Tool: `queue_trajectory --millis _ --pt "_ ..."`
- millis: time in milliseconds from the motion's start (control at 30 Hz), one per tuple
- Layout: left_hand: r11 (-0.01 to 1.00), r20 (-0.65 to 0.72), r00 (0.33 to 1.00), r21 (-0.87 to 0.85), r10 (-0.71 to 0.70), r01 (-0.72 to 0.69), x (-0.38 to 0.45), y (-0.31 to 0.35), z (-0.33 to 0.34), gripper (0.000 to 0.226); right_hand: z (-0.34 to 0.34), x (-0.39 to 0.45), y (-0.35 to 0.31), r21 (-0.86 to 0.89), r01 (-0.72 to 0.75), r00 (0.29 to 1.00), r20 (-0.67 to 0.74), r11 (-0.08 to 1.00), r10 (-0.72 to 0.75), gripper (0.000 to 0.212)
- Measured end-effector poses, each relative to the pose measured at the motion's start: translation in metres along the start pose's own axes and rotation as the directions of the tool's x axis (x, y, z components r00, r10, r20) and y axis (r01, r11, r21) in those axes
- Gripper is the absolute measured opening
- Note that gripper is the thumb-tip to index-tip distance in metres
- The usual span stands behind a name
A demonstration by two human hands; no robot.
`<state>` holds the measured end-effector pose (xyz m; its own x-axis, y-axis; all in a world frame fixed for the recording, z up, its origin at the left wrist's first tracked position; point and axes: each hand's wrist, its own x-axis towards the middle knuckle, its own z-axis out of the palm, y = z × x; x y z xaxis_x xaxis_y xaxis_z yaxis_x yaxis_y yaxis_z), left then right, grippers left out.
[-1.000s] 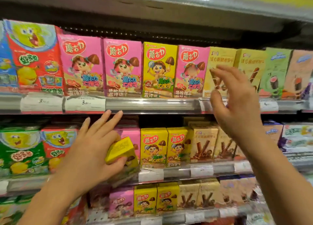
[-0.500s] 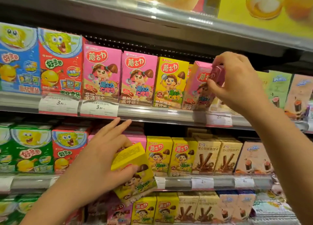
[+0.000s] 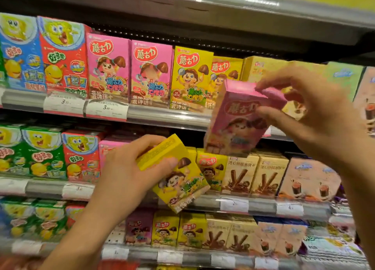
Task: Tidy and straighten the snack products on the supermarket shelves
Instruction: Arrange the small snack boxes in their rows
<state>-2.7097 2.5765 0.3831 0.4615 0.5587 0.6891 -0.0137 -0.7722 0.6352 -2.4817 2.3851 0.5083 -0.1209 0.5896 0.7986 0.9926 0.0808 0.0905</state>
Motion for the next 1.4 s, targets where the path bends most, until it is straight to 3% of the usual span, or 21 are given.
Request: queue_trajectory --millis 133,367,467,533,700,867,1033,1200,1400 --pt "0.991 0.024 0.993 -0.066 -0.116 0.118 -0.004 -0.005 0.019 0.032 0.011 -0.028 -0.002 0.345 -0.127 0.977 0.204 0.93 0.057 0.032" --pt "0.986 0.115 0.982 -0.05 -0.15 0.156 -0.014 -0.005 0.037 0.029 0.054 -0.067 -0.012 0.474 -0.352 0.884 0.452 0.807 0.12 0.027" --pt "0.983 0.116 0.983 -0.095 -0.146 0.157 -0.015 -0.009 0.04 0.024 0.074 -0.078 -0.026 0.582 -0.463 0.861 0.476 0.669 0.182 0.027" --pt "0.952 0.164 0.968 -0.213 -0.187 0.22 -0.018 -0.009 0.041 0.026 0.084 -0.082 -0.033 0.604 -0.494 0.859 0.452 0.626 0.241 0.03" --pt "0.828 0.315 0.915 -0.42 -0.252 0.372 -0.03 -0.011 0.036 0.045 0.098 -0.082 -0.044 0.531 -0.439 0.896 0.324 0.725 0.305 0.036" --pt "0.893 0.399 0.907 -0.348 -0.135 0.285 -0.035 -0.005 0.027 0.063 0.104 -0.079 -0.057 0.381 -0.411 0.903 0.294 0.828 0.313 0.064" --pt "0.922 0.457 0.888 -0.32 -0.049 0.216 -0.03 -0.01 0.008 0.059 0.106 -0.072 -0.068 0.483 -0.562 0.802 0.517 0.672 0.3 0.076" --pt "0.927 0.533 0.846 -0.324 0.014 0.188 -0.023 -0.012 -0.005 0.061 0.105 -0.063 -0.075 0.515 -0.53 0.829 0.481 0.674 0.284 0.079" --pt "0.975 0.448 0.894 -0.202 0.009 0.091 -0.019 -0.011 -0.004 0.055 0.1 -0.056 -0.064 0.482 -0.459 0.868 0.422 0.746 0.262 0.083"
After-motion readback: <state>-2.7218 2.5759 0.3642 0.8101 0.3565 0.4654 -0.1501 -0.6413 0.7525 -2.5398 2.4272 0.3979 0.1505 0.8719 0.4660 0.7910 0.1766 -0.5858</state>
